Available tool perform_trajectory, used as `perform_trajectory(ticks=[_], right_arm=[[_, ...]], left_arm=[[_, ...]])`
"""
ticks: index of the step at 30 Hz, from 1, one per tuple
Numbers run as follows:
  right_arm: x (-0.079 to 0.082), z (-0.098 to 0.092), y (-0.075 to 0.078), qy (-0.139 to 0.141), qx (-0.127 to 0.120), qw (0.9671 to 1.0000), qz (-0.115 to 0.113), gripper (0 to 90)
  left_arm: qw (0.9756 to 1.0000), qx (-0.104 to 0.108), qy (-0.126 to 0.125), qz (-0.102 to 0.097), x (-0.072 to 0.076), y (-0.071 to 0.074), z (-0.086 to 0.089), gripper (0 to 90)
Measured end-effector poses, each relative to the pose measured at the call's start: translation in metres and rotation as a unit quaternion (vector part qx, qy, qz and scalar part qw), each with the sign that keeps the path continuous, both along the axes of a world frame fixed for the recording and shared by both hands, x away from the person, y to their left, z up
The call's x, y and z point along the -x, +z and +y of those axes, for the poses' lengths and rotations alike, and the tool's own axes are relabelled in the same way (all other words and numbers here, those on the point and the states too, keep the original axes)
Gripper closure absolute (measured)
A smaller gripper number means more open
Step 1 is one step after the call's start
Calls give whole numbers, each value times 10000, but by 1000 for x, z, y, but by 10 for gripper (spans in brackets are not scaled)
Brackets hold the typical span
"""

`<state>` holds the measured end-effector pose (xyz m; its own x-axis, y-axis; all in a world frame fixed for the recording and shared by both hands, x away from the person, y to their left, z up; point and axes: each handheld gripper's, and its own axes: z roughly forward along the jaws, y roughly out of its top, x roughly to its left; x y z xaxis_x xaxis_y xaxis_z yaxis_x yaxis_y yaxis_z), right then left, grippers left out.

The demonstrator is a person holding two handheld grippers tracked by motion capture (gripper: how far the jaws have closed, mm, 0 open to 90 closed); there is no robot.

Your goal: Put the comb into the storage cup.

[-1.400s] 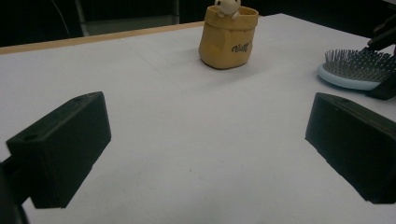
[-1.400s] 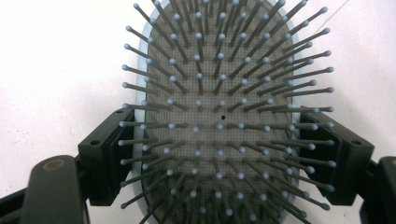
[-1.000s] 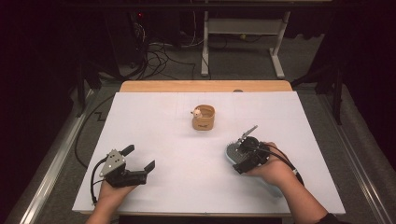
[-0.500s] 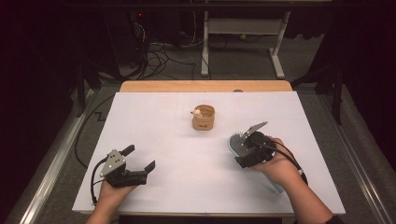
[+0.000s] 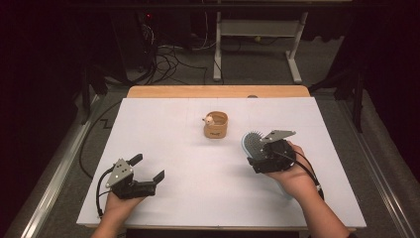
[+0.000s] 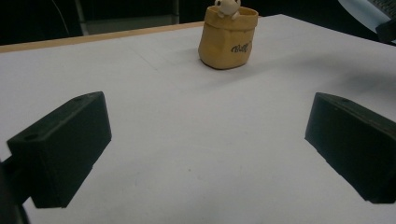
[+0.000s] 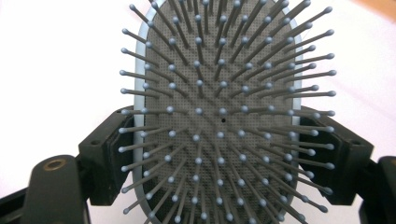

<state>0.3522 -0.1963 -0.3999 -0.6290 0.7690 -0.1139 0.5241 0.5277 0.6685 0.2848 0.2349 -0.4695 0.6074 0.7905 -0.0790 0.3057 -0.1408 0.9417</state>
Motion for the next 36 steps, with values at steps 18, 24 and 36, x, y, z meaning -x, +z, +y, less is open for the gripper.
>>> perform_trajectory(ticks=[18,24,36], right_arm=[[11,-7,0,-279,-786,9906,-1085,203],[14,-8,-2,-321,-1059,9847,-1347,203],[20,-8,-5,-391,-1555,9707,-1789,203]], left_arm=[[10000,15,-11,10,0,0,-1,9],[10000,16,-25,11,0,0,-1,10],[10000,49,-19,28,0,0,0,10]])
